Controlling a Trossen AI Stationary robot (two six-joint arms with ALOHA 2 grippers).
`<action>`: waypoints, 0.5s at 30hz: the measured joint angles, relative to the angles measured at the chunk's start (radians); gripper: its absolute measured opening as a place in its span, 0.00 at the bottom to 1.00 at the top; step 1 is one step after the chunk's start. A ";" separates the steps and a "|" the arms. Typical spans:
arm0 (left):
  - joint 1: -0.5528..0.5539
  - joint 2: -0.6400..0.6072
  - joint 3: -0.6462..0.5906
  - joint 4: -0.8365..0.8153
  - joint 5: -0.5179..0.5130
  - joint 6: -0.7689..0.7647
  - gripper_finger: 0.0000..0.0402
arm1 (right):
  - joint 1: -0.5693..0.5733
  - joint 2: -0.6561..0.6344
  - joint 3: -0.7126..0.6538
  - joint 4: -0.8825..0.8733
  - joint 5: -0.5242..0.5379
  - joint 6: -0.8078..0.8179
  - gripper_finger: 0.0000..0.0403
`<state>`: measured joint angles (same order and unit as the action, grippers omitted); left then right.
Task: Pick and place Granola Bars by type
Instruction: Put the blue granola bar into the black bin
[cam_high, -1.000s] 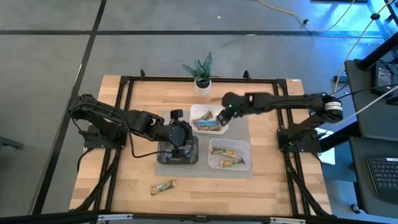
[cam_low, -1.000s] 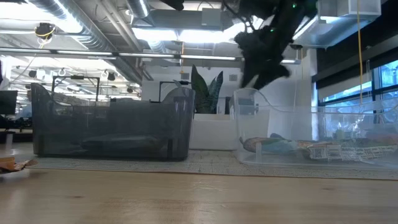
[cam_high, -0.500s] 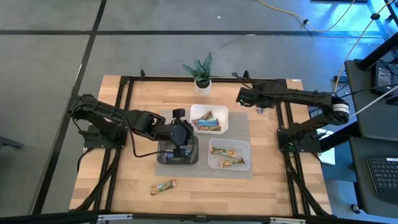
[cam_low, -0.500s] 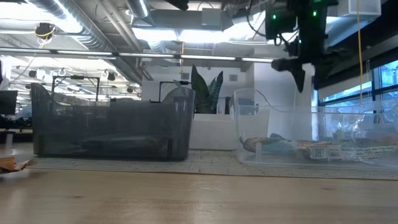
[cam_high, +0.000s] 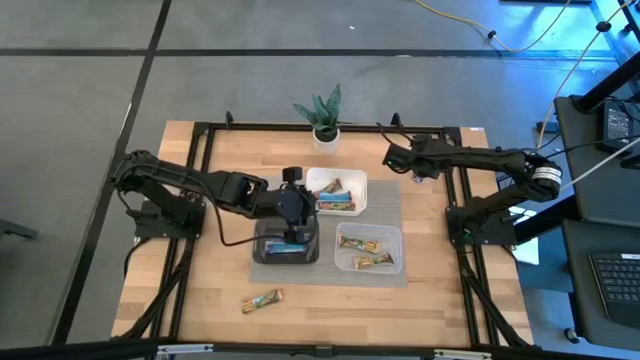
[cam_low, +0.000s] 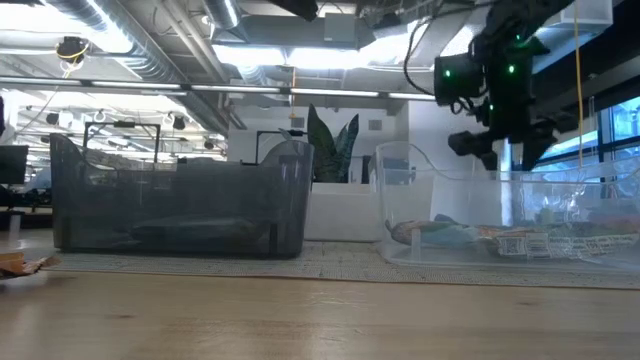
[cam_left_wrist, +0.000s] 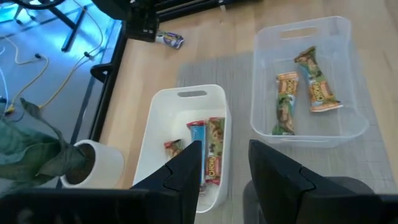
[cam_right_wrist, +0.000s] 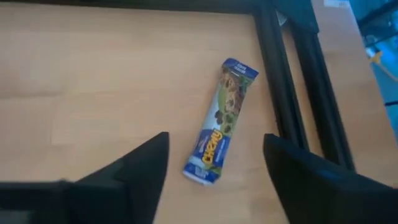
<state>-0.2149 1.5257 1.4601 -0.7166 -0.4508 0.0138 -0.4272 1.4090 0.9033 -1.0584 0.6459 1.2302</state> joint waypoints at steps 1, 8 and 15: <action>0.005 0.000 0.000 0.000 0.000 0.000 0.31 | -0.013 0.000 -0.016 0.025 0.000 0.000 0.68; 0.048 0.000 0.000 0.003 0.011 0.016 0.31 | -0.041 0.000 -0.131 0.237 -0.002 0.000 0.81; 0.104 0.000 0.000 0.009 0.012 0.026 0.31 | -0.083 0.000 -0.237 0.358 -0.004 0.072 0.81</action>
<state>-0.1112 1.5257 1.4601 -0.7074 -0.4393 0.0395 -0.5099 1.4094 0.6667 -0.7008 0.6420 1.3021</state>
